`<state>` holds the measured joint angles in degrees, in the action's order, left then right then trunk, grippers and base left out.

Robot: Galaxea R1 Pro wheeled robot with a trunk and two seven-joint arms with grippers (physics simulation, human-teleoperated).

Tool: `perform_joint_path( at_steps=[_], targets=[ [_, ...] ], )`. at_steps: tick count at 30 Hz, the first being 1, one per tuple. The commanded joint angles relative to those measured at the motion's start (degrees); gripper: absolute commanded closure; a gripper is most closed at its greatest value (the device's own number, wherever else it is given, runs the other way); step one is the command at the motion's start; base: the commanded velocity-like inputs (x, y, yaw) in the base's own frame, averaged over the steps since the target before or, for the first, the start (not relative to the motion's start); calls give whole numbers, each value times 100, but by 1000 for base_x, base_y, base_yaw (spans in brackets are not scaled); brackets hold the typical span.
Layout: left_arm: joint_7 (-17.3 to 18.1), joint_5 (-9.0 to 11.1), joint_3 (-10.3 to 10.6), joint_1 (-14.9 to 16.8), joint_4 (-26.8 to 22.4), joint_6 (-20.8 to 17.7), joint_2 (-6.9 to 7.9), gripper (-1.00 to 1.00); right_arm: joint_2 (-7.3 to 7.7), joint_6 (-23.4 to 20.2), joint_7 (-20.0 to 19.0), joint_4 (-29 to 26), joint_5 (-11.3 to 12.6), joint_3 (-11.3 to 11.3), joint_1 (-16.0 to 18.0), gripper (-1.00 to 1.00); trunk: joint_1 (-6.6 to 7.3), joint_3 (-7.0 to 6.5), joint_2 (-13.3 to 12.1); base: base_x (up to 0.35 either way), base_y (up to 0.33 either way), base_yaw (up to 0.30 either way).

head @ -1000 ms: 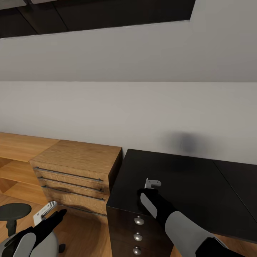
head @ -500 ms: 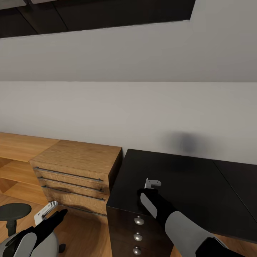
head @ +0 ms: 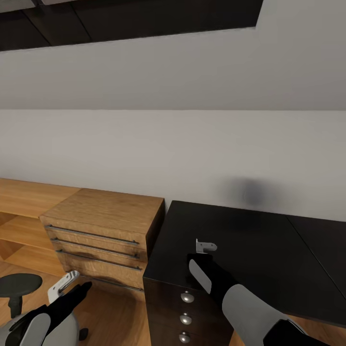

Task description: In the bedroom, organize the workspace by keeping the computer under the desk, ensuring the monitor is on the desk, placing the keyboard on the desk next to the monitor, placing the mouse on the desk next to the keyboard, moving the folder from the swivel chair onto the desk next to the mouse, stacking the notebook on top of the folder with the pen on top of the notebook, and positioning the swivel chair next to the desk.

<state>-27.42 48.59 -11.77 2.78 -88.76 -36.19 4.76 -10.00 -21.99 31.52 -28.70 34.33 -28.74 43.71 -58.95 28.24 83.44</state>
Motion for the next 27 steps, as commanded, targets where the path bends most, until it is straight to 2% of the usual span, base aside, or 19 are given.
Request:
perform_joint_path(
  at_steps=[1, 3, 6, 20, 27],
  targets=[
    [-53, 57, 75, 3, -6, -8, -6, -100, 0, -19, 42, -4, 29, -21, 6, 100, 0, 7, 4, 0, 0, 0],
    [-57, 55, 213, 3, 0, 6, -11, -100, 0, -12, 35, -4, 30, -19, 6, 100, 0, 7, 4, 0, 0, 0],
    [-60, 55, 288, 3, 10, 15, -17, -100, 0, -10, 31, -4, 30, -18, 6, 100, 0, 7, 4, 0, 0, 0],
    [-61, 48, 318, 3, 34, 24, -19, -100, 0, -7, 30, -4, 30, -18, 6, 100, 0, 7, 4, 0, 0, 0],
    [-61, 23, 346, 3, 34, 33, -19, -100, 0, 19, 33, -14, 30, -18, 6, 100, 154, -119, -277, 0, 0, 0]
  ],
)
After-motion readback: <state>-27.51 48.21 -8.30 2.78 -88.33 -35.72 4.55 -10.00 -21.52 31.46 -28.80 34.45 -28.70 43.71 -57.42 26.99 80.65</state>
